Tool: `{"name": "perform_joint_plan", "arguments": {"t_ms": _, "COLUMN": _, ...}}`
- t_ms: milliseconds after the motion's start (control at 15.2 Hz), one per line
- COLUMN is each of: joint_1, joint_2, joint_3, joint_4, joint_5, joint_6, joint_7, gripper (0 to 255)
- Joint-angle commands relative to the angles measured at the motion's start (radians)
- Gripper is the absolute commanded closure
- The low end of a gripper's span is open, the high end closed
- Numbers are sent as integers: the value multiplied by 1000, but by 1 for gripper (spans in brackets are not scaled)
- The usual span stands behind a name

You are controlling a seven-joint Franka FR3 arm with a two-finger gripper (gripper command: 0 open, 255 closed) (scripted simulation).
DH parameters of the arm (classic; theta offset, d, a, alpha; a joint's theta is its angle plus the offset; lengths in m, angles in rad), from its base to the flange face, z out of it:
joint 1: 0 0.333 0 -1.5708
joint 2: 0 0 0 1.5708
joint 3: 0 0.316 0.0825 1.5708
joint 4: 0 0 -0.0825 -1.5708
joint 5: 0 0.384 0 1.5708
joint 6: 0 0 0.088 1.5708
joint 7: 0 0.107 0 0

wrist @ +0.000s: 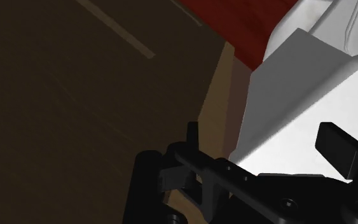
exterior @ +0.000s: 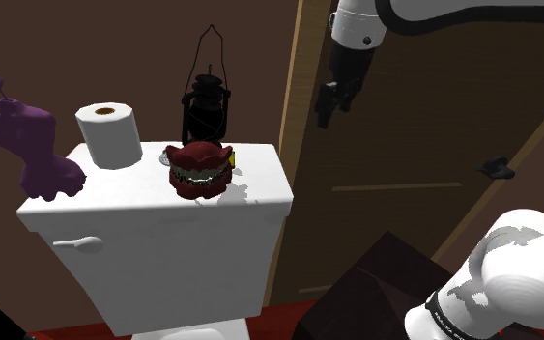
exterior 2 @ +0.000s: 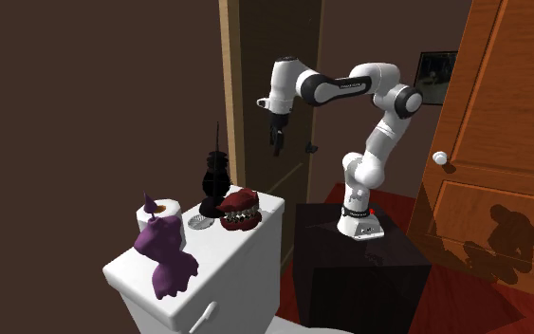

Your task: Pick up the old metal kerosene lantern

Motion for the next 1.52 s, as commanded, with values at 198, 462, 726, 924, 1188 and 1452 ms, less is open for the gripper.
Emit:
{"name": "perform_joint_plan", "arguments": {"t_ms": 198, "joint_1": 12, "joint_2": 136, "joint_3": 77, "joint_4": 154, "joint_5": -41, "joint_6": 24, "joint_7": 60, "gripper": 0}}
{"name": "perform_joint_plan", "arguments": {"t_ms": 462, "joint_1": 22, "joint_2": 249, "joint_3": 138, "joint_4": 292, "joint_5": -96, "joint_6": 24, "joint_7": 108, "gripper": 0}}
{"name": "perform_joint_plan", "arguments": {"t_ms": 726, "joint_1": 40, "joint_2": 372, "joint_3": 200, "joint_4": 449, "joint_5": -172, "joint_6": 4, "joint_7": 159, "gripper": 0}}
{"name": "perform_joint_plan", "arguments": {"t_ms": 924, "joint_1": 66, "joint_2": 475, "joint_3": 244, "joint_4": 583, "joint_5": -246, "joint_6": -25, "joint_7": 196, "gripper": 0}}
{"name": "perform_joint_plan", "arguments": {"t_ms": 1188, "joint_1": 127, "joint_2": 631, "joint_3": 294, "joint_4": 793, "joint_5": -368, "joint_6": -89, "joint_7": 237, "gripper": 0}}
{"name": "perform_joint_plan", "arguments": {"t_ms": 1452, "joint_1": 139, "joint_2": 646, "joint_3": 294, "joint_4": 776, "joint_5": -386, "joint_6": -59, "joint_7": 255, "gripper": 0}}
